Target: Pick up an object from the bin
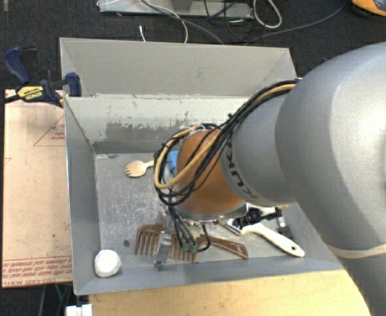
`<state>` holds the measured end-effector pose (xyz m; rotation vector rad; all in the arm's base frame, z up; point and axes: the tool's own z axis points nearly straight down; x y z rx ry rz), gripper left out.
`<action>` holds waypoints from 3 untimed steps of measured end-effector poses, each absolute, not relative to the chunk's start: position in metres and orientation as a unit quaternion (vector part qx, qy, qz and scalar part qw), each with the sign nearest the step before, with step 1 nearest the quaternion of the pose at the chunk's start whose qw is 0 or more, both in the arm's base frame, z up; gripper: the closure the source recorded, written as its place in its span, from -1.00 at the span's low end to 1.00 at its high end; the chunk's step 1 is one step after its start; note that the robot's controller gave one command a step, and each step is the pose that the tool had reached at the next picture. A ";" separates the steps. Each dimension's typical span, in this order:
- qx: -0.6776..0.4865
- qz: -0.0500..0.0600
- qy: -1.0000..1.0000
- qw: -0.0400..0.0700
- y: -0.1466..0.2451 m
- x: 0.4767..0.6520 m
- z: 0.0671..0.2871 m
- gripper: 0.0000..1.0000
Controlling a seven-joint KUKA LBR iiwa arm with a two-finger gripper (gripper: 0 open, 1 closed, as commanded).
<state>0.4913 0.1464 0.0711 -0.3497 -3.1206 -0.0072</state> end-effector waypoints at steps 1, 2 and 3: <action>-0.111 0.000 -0.994 0.006 0.145 0.488 0.096 1.00; -0.111 -0.001 -0.994 0.004 0.146 0.490 0.128 1.00; -0.110 -0.002 -0.994 0.003 0.146 0.490 0.149 1.00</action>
Offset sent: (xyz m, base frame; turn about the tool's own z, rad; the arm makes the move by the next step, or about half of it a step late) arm -0.0026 -0.0010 0.0816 0.0001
